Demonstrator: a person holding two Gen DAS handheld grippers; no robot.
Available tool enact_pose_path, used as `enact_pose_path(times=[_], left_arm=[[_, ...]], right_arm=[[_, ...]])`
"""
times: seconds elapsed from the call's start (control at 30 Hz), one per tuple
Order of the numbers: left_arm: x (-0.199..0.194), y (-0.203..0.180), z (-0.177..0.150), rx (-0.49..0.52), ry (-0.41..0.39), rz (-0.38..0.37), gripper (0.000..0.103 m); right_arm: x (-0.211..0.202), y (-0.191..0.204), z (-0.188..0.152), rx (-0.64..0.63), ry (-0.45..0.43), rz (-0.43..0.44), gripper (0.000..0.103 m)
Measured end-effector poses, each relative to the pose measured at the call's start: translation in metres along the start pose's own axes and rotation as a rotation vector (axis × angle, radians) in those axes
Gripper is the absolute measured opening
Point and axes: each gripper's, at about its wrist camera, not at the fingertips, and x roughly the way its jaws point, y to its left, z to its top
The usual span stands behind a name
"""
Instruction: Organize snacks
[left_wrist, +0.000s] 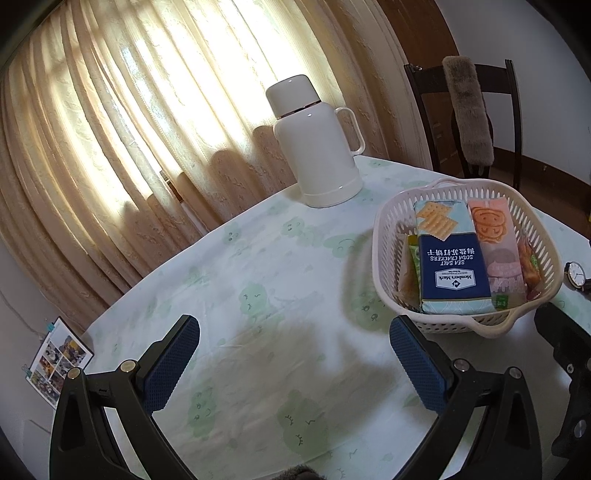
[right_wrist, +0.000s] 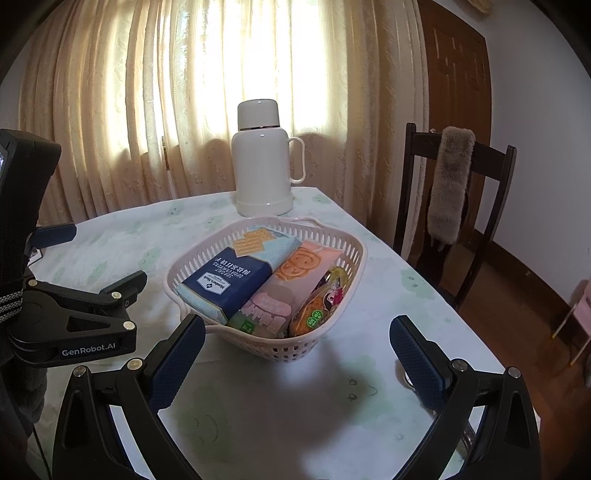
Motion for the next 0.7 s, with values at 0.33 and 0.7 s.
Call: enact_pose_path(times=[0.33, 0.7], left_arm=[[0.0003, 0.0001, -0.0032, 0.002, 0.005, 0.000, 0.103], [-0.0012, 0.0007, -0.0072, 0.011, 0.000, -0.010, 0.103]], right_arm=[[0.0019, 0.0063, 0.0008, -0.013, 0.005, 0.004, 0.100], [0.0017, 0.0067, 0.0016, -0.007, 0.005, 0.004, 0.100]])
